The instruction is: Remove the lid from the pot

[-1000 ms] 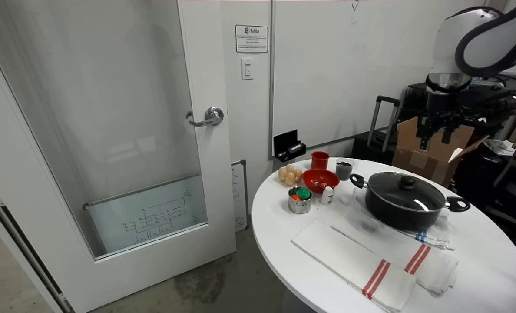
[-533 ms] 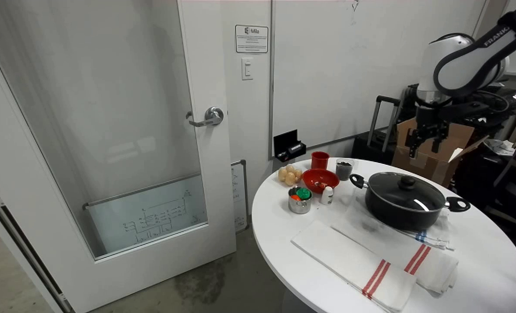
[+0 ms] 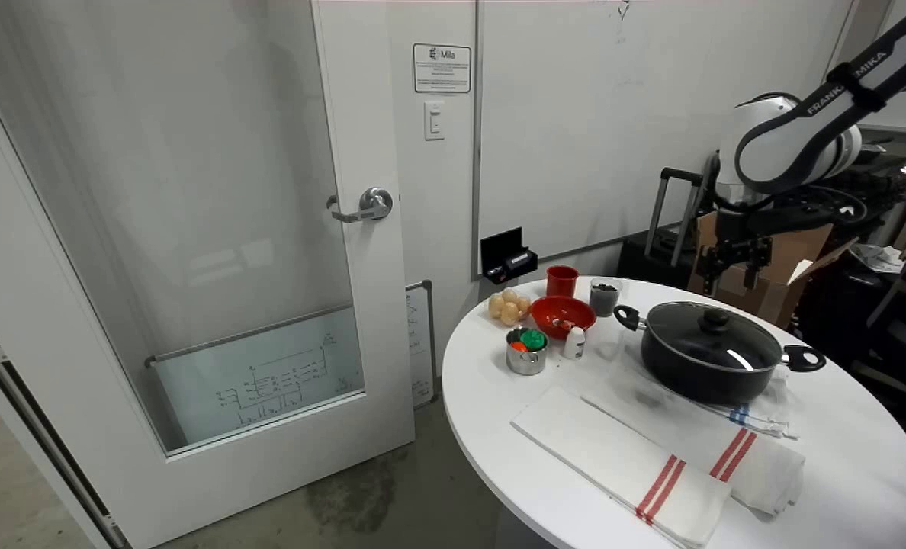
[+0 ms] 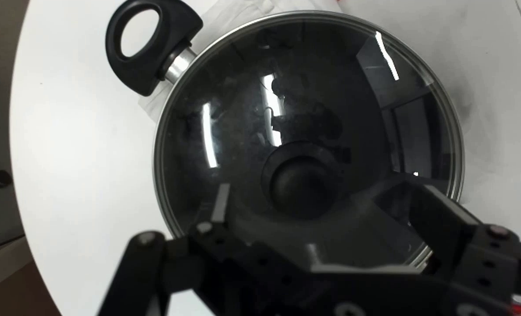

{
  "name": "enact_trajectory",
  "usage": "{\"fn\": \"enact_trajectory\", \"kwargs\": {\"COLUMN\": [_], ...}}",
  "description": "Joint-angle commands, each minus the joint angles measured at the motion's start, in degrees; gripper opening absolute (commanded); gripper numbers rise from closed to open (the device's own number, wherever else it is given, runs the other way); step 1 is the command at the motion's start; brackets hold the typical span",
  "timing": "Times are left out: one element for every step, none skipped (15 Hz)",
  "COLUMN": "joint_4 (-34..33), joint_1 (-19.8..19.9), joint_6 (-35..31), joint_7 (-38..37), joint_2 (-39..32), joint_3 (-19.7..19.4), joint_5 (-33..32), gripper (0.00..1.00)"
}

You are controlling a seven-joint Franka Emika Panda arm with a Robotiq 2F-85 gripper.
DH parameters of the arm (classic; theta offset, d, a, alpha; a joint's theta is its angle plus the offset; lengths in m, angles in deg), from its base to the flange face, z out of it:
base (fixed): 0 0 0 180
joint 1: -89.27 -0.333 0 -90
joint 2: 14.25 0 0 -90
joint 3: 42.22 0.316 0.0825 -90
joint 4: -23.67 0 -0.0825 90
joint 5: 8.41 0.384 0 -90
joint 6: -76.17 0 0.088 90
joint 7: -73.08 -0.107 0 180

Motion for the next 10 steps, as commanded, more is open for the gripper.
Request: {"fn": "enact_trajectory", "kwargs": {"joint_4": [-3.6, -4.1, -4.5, -4.9, -5.3, -5.7, -6.1, -6.5, -6.8, -7.1], "joint_1": [1.1, 1.1, 1.3, 1.4, 1.5, 1.6, 1.6, 1.7, 1.7, 1.8], "joint_6": [-0.1, -0.1, -0.1, 0.0, -0.1, 0.0, 0.0, 0.0, 0.1, 0.1], "joint_7": [1.8, 1.7, 1.9, 1.9, 2.0, 2.0, 2.0, 2.1, 2.1, 2.2], "joint_2": [-3.8, -4.5, -5.2, -5.8, -6.3, -6.9, -7.4, -7.7, -8.1, -8.4], "joint_3": [0.6, 0.5, 0.5, 0.5, 0.5, 0.5, 0.5, 0.6, 0.5, 0.6], "joint_5": [2.5, 2.7, 2.9, 3.1, 3.2, 3.4, 3.4, 3.5, 3.5, 3.5], "gripper": [1.00, 1.00, 1.00, 1.00, 1.00, 1.00, 1.00, 1.00, 1.00, 1.00]}}
